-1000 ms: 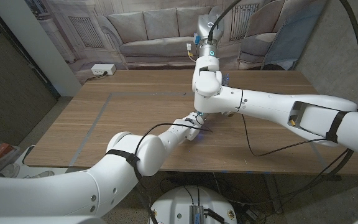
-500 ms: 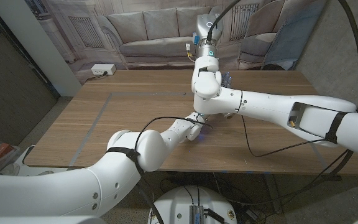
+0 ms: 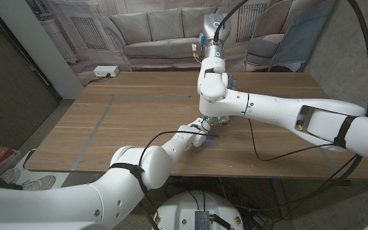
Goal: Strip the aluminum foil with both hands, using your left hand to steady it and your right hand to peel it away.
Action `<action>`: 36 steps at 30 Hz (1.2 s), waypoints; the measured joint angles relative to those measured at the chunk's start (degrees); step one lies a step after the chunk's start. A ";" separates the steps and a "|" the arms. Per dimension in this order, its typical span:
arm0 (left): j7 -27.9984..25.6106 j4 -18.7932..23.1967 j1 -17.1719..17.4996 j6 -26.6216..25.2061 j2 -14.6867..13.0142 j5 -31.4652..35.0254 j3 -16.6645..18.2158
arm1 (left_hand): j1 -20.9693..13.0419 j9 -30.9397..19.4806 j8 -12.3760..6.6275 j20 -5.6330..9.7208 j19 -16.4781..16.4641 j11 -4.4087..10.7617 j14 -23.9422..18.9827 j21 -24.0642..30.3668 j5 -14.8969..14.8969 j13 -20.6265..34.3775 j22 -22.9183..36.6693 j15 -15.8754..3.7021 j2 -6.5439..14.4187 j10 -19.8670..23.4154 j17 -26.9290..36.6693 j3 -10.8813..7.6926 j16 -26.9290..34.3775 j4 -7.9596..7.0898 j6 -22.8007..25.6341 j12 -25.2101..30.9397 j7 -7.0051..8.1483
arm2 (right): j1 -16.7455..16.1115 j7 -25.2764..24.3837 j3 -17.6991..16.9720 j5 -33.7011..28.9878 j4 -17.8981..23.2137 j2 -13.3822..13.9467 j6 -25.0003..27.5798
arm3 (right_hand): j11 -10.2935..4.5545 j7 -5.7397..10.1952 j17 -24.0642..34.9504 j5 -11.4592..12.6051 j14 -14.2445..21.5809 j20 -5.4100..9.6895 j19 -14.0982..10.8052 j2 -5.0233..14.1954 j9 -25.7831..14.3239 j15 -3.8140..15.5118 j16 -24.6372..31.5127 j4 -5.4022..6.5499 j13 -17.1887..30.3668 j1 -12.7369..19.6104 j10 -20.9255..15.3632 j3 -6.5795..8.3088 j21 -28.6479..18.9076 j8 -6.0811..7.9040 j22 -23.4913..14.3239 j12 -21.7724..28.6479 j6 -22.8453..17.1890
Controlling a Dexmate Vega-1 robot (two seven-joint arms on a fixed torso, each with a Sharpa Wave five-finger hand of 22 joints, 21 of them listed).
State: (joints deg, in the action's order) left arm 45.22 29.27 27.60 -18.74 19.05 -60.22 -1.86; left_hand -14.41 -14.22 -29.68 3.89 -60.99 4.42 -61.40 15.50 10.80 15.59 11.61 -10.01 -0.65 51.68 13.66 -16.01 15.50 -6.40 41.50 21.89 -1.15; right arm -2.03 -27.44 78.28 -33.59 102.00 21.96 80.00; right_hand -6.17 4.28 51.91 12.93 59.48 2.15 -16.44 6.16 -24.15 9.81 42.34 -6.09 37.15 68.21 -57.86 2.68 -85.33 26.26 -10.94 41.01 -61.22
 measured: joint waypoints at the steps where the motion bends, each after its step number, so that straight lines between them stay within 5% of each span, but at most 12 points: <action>1: -0.13 0.00 0.00 -0.01 0.00 -0.17 0.00 | 0.00 -0.04 0.11 0.00 0.00 0.00 0.00 0.00 0.00 0.17 0.00 0.00 0.00 0.00 0.06 0.00 -0.06 0.00 -0.18 0.00 0.01 | -0.08 0.00 -0.16 0.00 -0.20 -0.09 0.00 | 0.00 0.00 0.19 0.00 0.00 0.00 0.00 0.01 -0.13 0.00 0.00 0.00 0.05 0.00 0.00 0.00 0.00 0.00 0.00 0.00 0.00; 13: -2.15 3.24 2.26 0.16 -1.09 -2.48 -2.39 | 0.00 -0.04 0.11 -0.01 0.00 -0.01 0.41 0.00 0.01 0.53 0.00 0.41 0.00 -0.01 0.06 0.00 -0.48 0.00 -0.18 0.46 0.01 | -0.90 0.82 -2.19 -3.77 -2.32 -1.34 0.00 | 0.00 0.00 1.04 0.22 0.00 0.32 0.33 0.22 -0.72 0.00 -0.33 0.02 0.86 0.24 0.01 -0.67 0.40 -0.24 0.00 0.00 0.00; 36: -2.86 3.31 2.42 0.99 -2.09 -4.24 -3.97 | -0.29 -0.31 0.11 -0.23 0.22 0.01 1.05 0.00 -0.01 0.79 -0.16 0.62 -0.31 -0.04 0.06 0.02 -1.53 -0.01 -0.17 0.79 0.02 | -2.26 1.64 -5.13 -8.44 -4.43 -3.01 -0.02 | -0.19 0.00 1.83 0.44 0.00 0.32 0.32 0.22 -1.26 -0.01 -1.32 0.47 1.47 0.24 0.22 -1.11 1.33 -0.86 0.00 -0.76 0.01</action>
State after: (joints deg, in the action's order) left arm 42.36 32.58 30.02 -17.75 16.95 -64.46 -5.83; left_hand -14.70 -14.53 -29.58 3.67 -60.76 4.42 -60.34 15.50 10.79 16.38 11.45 -9.39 -0.96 51.63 13.72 -15.99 13.97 -6.40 41.33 22.68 -1.13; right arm -4.28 -25.80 73.15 -42.04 97.57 18.95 79.98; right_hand -6.36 4.28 53.74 13.36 59.48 2.46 -16.12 6.37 -25.41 9.81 41.02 -5.62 38.62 68.45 -57.64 1.58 -84.00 25.40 -10.94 40.25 -61.21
